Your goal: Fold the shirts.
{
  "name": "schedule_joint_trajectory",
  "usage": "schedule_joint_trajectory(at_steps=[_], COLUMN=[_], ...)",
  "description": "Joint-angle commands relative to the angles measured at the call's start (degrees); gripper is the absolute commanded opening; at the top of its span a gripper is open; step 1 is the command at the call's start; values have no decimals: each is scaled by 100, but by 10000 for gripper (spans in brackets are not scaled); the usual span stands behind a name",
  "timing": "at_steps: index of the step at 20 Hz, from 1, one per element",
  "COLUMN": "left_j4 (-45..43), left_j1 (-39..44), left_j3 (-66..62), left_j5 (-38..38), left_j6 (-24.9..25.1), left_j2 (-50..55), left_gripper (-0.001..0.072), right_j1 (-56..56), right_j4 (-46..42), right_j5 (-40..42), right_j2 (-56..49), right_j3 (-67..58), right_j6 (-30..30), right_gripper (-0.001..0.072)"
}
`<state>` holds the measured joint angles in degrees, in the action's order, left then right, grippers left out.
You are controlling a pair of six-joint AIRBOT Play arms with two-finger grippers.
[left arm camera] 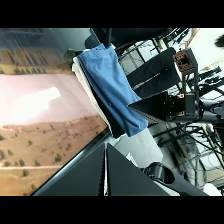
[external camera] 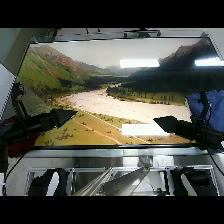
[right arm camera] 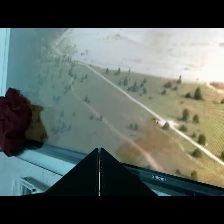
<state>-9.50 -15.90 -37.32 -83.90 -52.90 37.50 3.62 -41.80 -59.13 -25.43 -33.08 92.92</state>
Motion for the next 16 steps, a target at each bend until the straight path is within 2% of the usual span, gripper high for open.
schedule_joint_trajectory(at_steps=[1, 7, 9, 10, 11, 12, 14, 16], left_j4=[0, -2, -9, -120, -442, -922, -2074, -3335], left_j1=[4, 4, 2, -13, -76, -214, -699, -1451], left_j3=[2, 2, 2, -11, -85, -234, -660, -1106], left_j5=[-11, 48, 511, 887, 1263, 1596, 1751, 1694], left_j6=[2, 2, 2, -2, -7, -66, -337, -1224], left_j2=[-4, -4, -2, -2, 2, 46, 273, 581], left_gripper=[17, 17, 20, 244, 588, 712, 712, 711], right_j1=[4, 4, 4, 4, 4, 4, 4, 4], right_j4=[0, 0, 0, 0, 0, 0, 0, -2], right_j5=[-2, -2, -2, -2, -2, -2, -2, -2], right_j2=[4, 4, 4, 4, 4, 4, 4, 4], right_j3=[2, 2, 2, 2, 2, 2, 2, 2], right_j6=[2, 2, 2, 2, 2, 2, 2, 2], right_gripper=[27, 27, 27, 27, 27, 27, 28, 28])
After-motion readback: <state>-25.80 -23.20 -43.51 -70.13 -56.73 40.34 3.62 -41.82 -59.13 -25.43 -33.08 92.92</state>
